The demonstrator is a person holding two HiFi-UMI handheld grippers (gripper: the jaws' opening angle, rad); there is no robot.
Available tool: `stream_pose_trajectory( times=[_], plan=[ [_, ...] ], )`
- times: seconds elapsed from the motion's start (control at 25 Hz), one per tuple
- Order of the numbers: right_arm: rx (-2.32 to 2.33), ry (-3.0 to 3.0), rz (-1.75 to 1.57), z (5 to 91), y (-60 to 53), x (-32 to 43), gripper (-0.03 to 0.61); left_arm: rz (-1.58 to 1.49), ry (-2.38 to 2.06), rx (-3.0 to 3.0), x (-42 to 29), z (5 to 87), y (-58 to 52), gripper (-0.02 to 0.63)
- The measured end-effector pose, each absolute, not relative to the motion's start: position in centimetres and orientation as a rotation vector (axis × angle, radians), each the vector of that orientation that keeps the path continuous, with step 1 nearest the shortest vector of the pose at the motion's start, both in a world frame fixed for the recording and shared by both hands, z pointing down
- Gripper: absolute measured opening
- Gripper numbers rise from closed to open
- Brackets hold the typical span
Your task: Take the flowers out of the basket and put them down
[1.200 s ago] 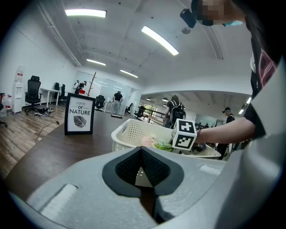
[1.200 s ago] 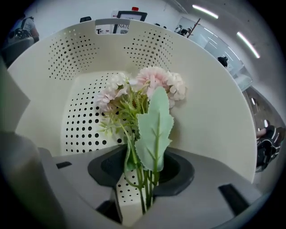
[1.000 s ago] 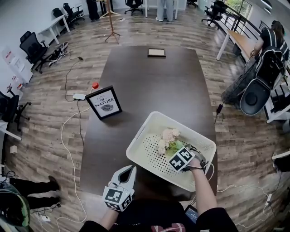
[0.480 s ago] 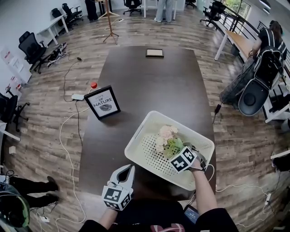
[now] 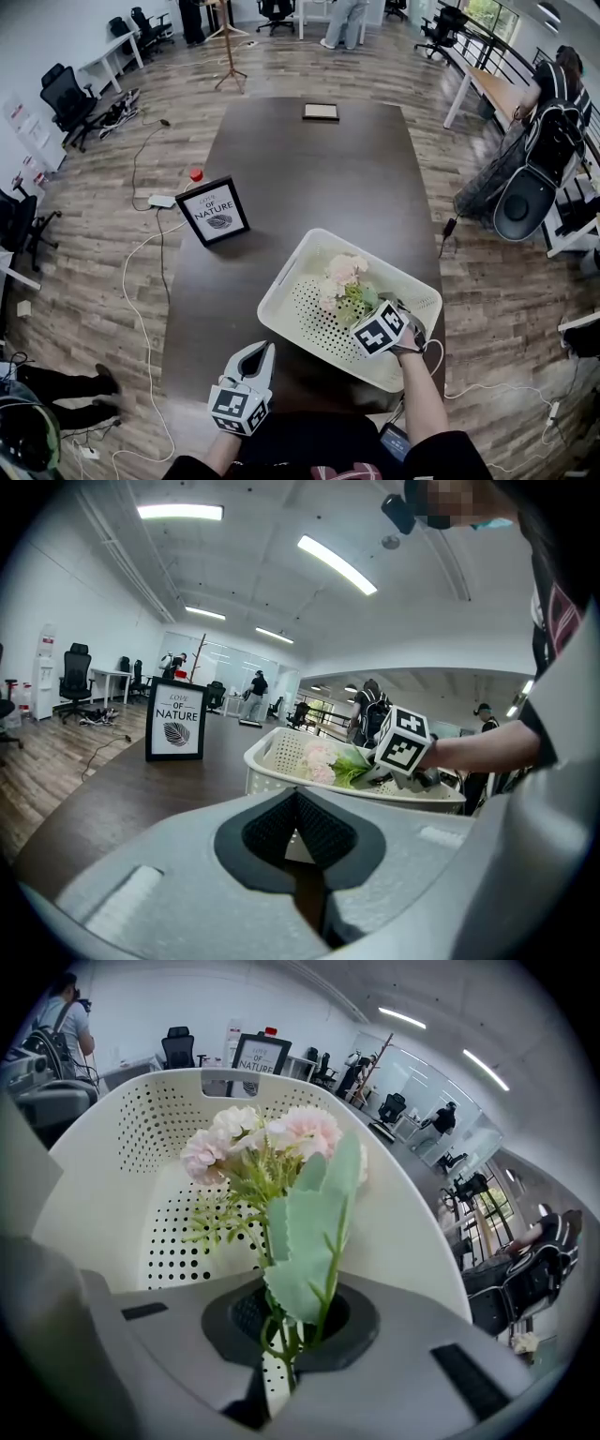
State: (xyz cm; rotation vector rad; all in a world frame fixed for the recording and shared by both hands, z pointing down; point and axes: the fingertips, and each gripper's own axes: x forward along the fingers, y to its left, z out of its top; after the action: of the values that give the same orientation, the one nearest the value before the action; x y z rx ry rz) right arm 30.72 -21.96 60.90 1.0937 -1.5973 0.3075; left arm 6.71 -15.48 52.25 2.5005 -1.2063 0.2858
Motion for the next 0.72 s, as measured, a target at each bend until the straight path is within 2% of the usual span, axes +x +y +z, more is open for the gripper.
stream_pose_trajectory(
  times=[0.72],
  plan=[
    [1.193, -1.731, 0.358, 55.4, -21.0, 28.2, 0.025, 0.206, -1.287, 2.458, 3.9, 51.8, -15.9, 0.008]
  ],
)
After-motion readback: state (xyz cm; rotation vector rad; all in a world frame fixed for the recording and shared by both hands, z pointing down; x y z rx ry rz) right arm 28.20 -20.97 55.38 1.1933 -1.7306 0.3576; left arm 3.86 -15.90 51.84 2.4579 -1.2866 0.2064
